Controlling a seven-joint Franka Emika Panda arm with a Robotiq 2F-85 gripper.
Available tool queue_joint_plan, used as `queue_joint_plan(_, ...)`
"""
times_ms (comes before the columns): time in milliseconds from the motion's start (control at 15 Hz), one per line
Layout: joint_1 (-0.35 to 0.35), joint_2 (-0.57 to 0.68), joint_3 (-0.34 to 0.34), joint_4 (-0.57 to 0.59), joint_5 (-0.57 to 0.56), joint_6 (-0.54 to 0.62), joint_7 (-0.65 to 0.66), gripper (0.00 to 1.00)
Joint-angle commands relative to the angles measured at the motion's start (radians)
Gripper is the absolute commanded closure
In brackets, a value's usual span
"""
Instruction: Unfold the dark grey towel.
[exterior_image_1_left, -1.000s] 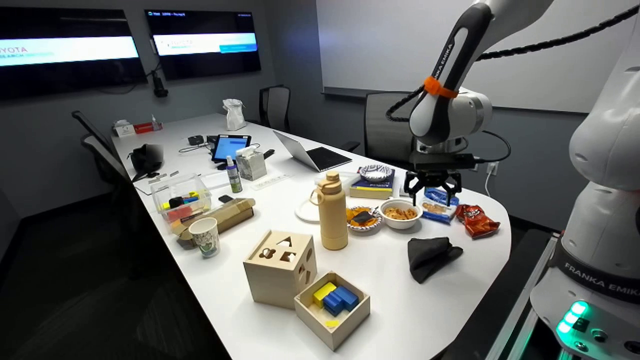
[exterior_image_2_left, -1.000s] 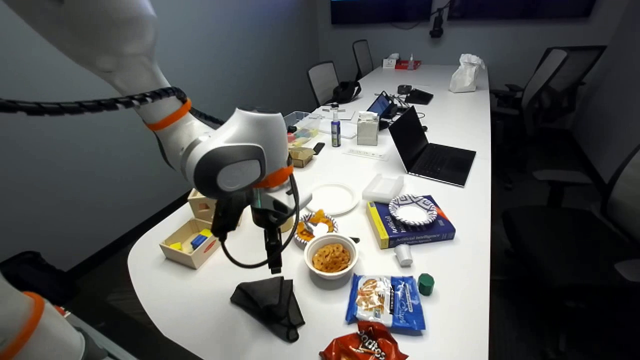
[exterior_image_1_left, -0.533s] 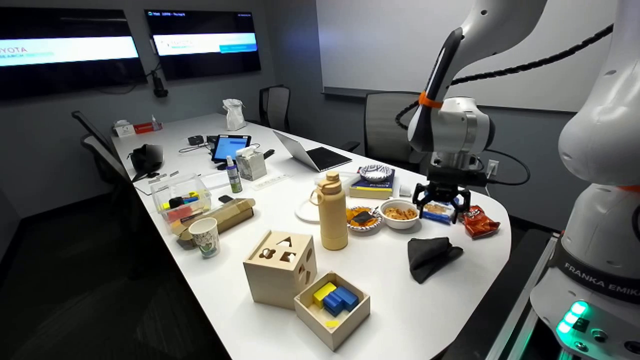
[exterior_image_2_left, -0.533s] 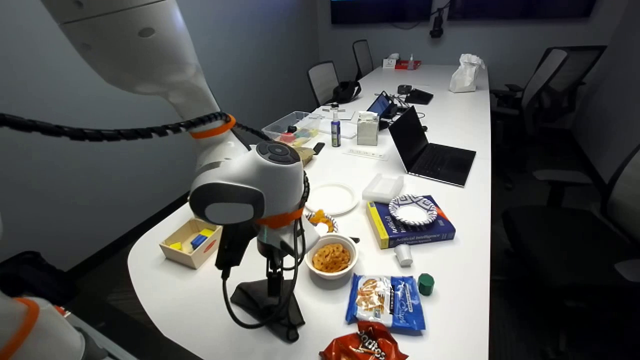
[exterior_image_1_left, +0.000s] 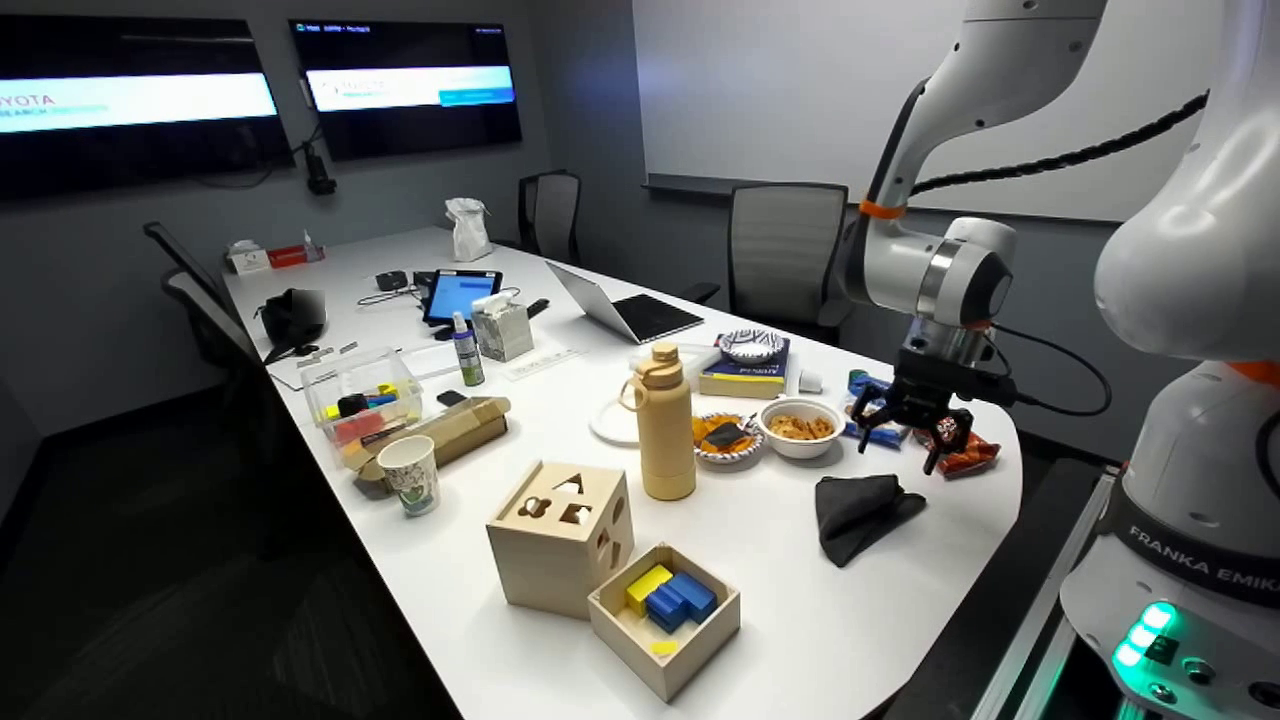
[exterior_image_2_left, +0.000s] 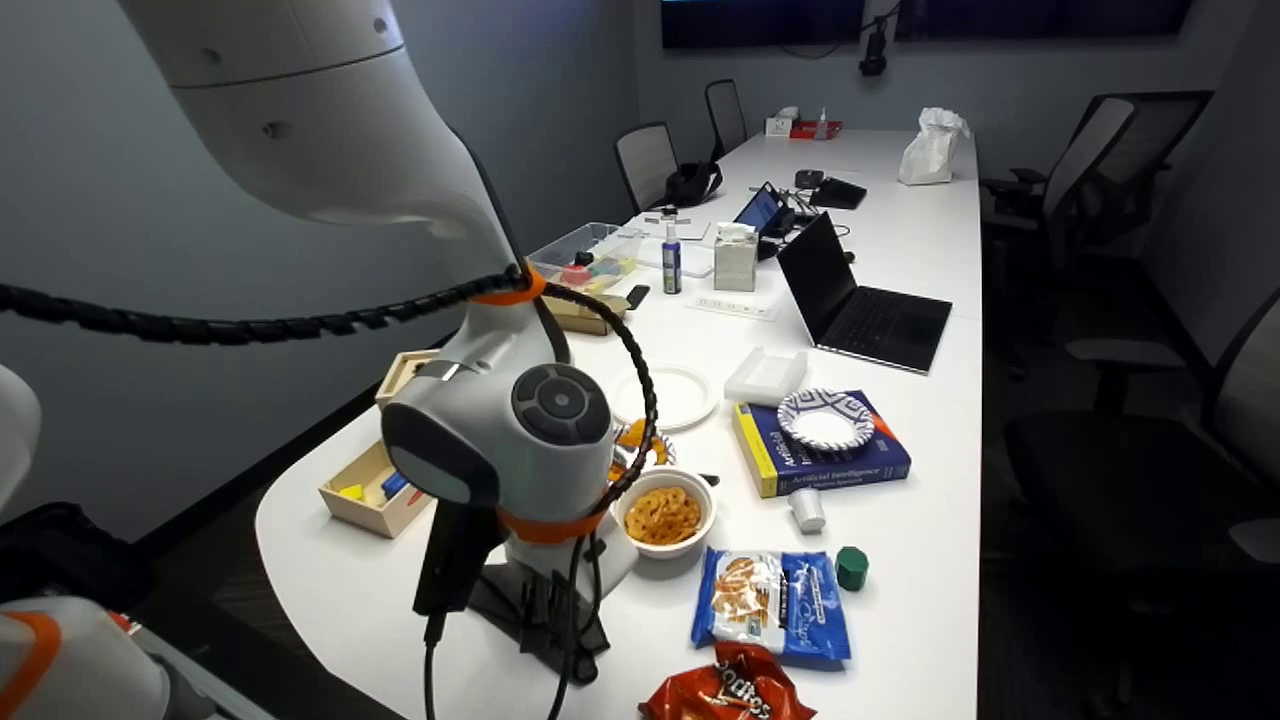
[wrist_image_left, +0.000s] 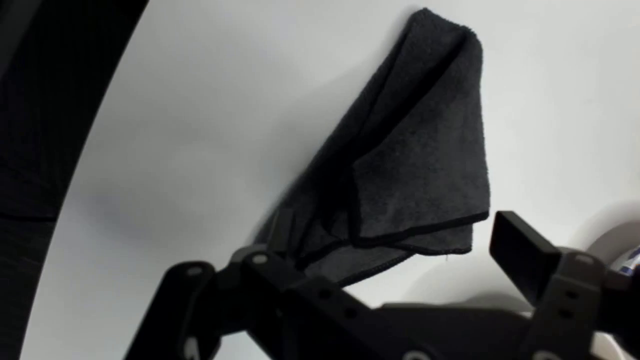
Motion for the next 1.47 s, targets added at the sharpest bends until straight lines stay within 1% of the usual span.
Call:
queue_joint_plan(0, -0.029, 0.062, 0.007, 0.000, 0.089, 0.018, -0.124, 0.00)
queue_joint_plan(200, -0.037, 0.091, 0.016, 0.000, 0.147, 0.026, -0.187, 0.00)
queue_joint_plan(467, -0.038, 0.094, 0.026, 0.002, 0.252, 0.049, -0.264, 0.00)
queue_joint_plan(667, -0.030, 0.091, 0.040, 0.005, 0.341, 0.081, -0.312, 0.00)
queue_joint_plan(1000, -0.014, 0.107, 0.082, 0.049, 0.523, 0.157, -0.432, 0.01)
queue_joint_plan(1067, -0.011, 0.109, 0.088, 0.057, 0.557, 0.167, -0.458, 0.03)
queue_joint_plan(1133, -0.007, 0.112, 0.094, 0.065, 0.585, 0.174, -0.480, 0.26)
queue_joint_plan(1267, -0.002, 0.119, 0.098, 0.078, 0.638, 0.178, -0.527, 0.28)
queue_joint_plan(1400, 0.002, 0.132, 0.097, 0.091, 0.686, 0.176, -0.574, 0.44)
